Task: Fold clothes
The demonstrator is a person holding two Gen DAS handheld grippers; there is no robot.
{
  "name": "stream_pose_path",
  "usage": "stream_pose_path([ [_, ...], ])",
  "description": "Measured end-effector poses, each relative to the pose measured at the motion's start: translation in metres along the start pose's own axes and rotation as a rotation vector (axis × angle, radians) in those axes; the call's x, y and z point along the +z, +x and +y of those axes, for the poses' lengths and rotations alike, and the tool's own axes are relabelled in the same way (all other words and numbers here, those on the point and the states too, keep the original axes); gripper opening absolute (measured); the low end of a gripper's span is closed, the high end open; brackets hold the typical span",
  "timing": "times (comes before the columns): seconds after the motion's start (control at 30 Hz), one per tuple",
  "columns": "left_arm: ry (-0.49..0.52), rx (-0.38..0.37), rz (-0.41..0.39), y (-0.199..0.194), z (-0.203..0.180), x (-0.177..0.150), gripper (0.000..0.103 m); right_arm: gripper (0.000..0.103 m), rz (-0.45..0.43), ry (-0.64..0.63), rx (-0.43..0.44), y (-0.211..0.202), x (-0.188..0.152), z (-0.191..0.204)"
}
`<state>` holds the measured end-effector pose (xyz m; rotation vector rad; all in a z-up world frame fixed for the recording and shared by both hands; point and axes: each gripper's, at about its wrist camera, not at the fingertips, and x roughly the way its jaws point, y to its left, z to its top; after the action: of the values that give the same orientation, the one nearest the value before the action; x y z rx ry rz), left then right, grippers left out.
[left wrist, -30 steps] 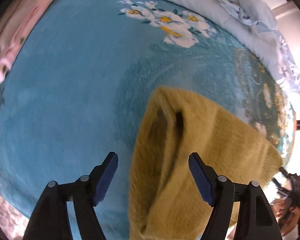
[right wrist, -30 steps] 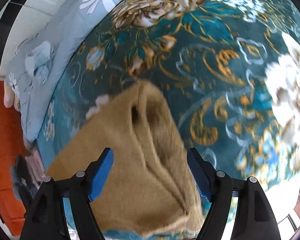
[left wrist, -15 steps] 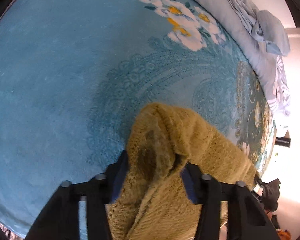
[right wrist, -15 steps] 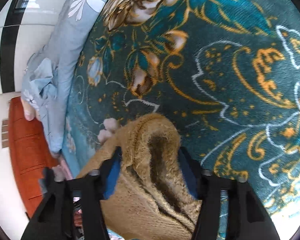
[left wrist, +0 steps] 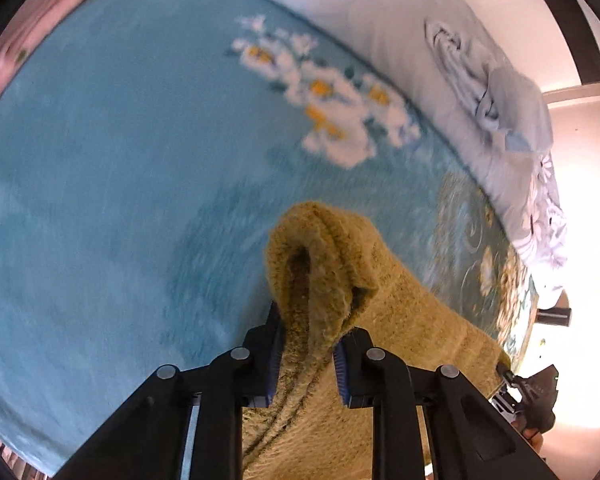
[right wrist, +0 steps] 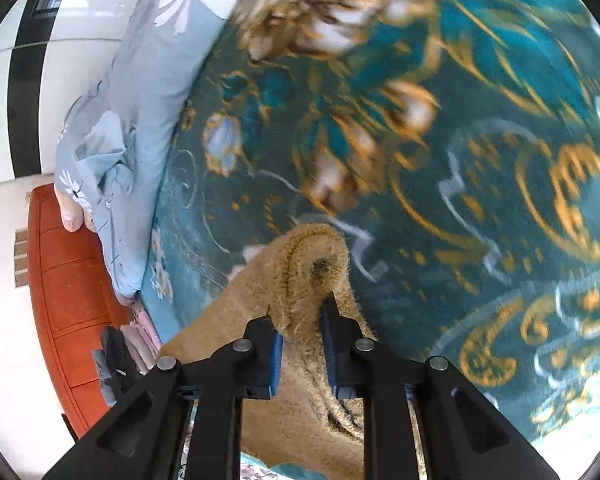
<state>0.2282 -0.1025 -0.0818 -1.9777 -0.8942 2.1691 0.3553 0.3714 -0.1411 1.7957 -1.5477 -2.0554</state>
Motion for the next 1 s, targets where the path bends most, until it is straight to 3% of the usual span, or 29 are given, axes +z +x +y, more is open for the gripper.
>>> stream_pose_path([
  [0.17, 0.018, -0.002, -0.063, -0.010, -0.016, 0.050, 0.023, 0.018, 0.003, -0.083, 0.028, 0.015, 0.046, 0.046],
  [0.3, 0.029, 0.051, -0.067, -0.009, -0.027, 0.092, 0.024, 0.018, 0.010, -0.147, 0.019, 0.034, 0.086, 0.084],
  [0.47, -0.005, 0.140, -0.020, 0.006, -0.022, 0.101, 0.026, 0.018, 0.048, -0.182, -0.031, 0.058, 0.112, 0.108],
  [0.53, -0.036, 0.140, -0.019, 0.006, -0.016, 0.097, 0.030, 0.020, 0.069, -0.175, -0.055, 0.063, 0.113, 0.106],
  [0.57, -0.056, 0.148, -0.017, 0.004, -0.012, 0.094, 0.039, 0.022, 0.075, -0.169, -0.057, 0.063, 0.113, 0.103],
  [0.6, -0.081, 0.158, -0.010, 0.002, -0.008, 0.091, 0.057, 0.024, 0.075, -0.163, -0.056, 0.061, 0.112, 0.101],
  [0.67, -0.159, 0.142, 0.000, -0.004, 0.004, 0.079, 0.066, 0.030, 0.068, -0.155, -0.058, 0.053, 0.109, 0.094],
  [0.77, -0.231, 0.110, -0.003, -0.017, 0.012, 0.053, 0.066, 0.049, 0.054, -0.147, -0.074, 0.037, 0.099, 0.079],
  [0.87, -0.167, 0.091, -0.003, -0.027, -0.007, 0.019, 0.066, 0.050, 0.079, -0.126, -0.055, 0.026, 0.080, 0.057],
  [1.0, -0.024, 0.074, 0.077, -0.010, -0.053, -0.021, 0.066, 0.050, 0.129, -0.098, -0.030, 0.022, 0.048, 0.023],
])
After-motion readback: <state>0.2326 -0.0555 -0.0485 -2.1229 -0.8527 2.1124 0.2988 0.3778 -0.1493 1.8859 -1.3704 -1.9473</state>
